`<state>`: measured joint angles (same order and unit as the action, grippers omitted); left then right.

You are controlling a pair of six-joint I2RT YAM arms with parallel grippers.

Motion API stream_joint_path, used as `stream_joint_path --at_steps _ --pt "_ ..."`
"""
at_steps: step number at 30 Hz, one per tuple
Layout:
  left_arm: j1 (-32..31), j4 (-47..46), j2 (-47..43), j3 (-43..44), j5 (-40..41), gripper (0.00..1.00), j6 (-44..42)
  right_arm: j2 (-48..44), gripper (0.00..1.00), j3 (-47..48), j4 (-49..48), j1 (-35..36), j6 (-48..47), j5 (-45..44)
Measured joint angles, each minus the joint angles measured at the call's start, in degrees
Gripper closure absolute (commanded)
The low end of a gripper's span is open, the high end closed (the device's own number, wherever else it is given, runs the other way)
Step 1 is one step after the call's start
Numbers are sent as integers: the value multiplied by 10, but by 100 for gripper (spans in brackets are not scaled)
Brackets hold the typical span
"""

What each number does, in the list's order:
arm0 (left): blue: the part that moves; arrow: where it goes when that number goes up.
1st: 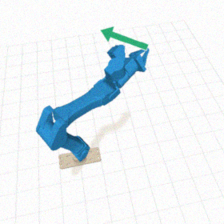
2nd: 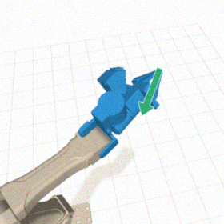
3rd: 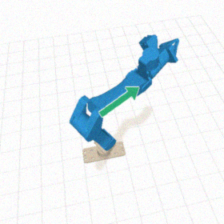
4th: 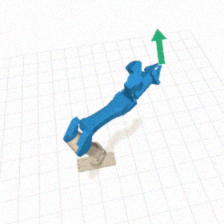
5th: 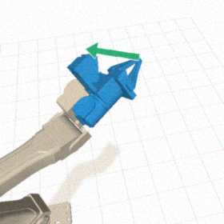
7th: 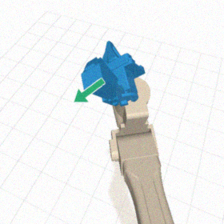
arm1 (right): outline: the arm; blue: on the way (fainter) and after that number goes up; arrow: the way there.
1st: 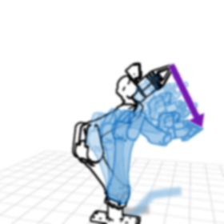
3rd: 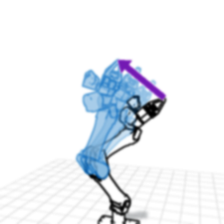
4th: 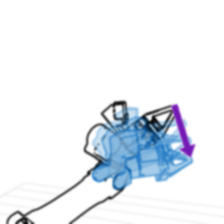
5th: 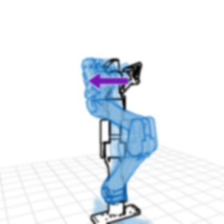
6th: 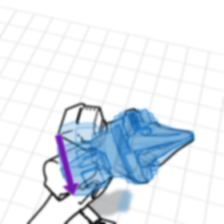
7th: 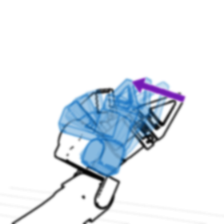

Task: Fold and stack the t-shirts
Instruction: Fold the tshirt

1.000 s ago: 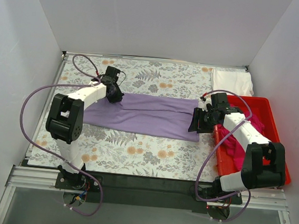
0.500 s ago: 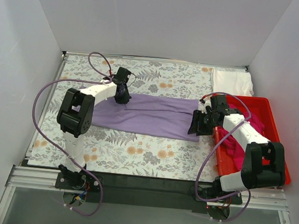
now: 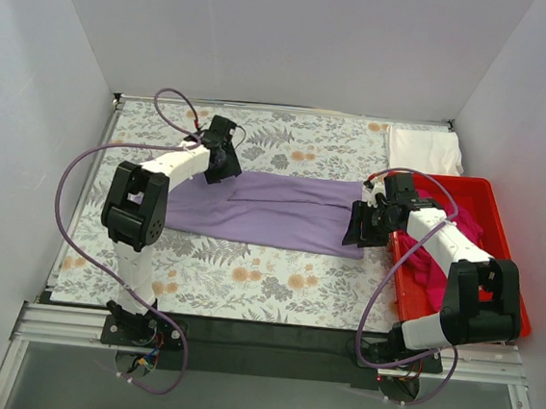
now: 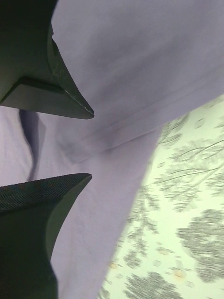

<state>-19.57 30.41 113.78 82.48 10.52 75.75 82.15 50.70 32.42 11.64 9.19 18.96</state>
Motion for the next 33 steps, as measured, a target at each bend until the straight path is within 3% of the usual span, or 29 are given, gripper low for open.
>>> stream_joint_path --at_steps 6,14,22,33 --pt "53 7 11 71 17 56 9 0 50 -11 -4 0 -4 6" --pt "86 5 95 185 67 61 8 0 51 -16 -8 0 -4 10" --pt "83 12 159 196 103 61 -6 0 51 -18 -9 0 -4 14" --pt "83 9 164 197 128 61 -23 0 51 -29 -9 0 -4 14"
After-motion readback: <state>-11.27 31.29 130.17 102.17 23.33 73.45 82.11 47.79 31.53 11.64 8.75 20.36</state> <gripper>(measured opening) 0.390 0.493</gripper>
